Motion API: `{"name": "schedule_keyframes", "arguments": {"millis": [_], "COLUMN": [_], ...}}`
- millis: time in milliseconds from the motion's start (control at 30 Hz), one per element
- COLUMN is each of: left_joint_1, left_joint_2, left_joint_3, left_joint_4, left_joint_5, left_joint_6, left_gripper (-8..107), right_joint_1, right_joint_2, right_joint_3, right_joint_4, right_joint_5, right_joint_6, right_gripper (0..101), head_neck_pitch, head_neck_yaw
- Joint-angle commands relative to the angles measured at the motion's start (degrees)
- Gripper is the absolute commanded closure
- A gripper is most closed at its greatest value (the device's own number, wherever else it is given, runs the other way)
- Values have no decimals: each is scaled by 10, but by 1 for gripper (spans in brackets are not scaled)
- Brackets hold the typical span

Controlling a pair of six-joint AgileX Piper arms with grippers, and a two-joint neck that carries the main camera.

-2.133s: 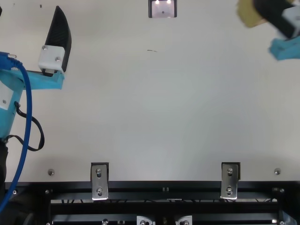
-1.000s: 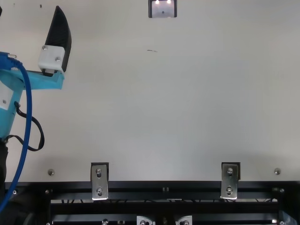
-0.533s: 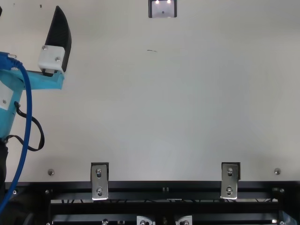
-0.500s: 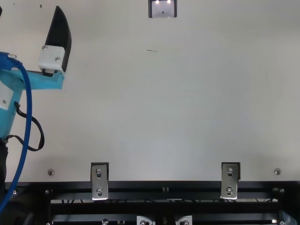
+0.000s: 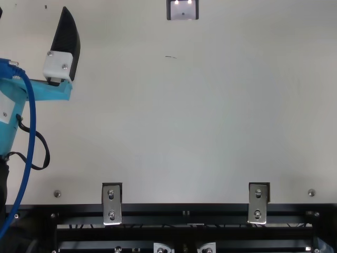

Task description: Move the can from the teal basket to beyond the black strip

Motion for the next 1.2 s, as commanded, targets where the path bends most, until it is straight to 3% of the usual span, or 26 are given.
{"name": "schedule_keyframes", "arguments": {"millis": [0,433,800,1167], "left_joint_1": [0,0,0,0], "left_joint_2": [0,0,0,0], "left_joint_3": [0,0,0,0], "left_joint_4": [0,0,0,0], "left_joint_5": [0,0,0,0], "left_joint_6": [0,0,0,0], "left_gripper": [9,9,9,9], "right_joint_1": [12,145,255,314], "right_joint_2": [-10,-52,-45,-37], "right_joint_3": [-4,-31,-39,-34], "right_joint_4": [31,161,201,234], "right_joint_5": [-6,-75,-156,-223], "right_joint_6": [-3,15,68,86], "right_gripper": [0,0,0,0], "head_neck_pitch": [-15,-14,-22,-33], "head_neck_yaw": [-12,-11,87,199]}}
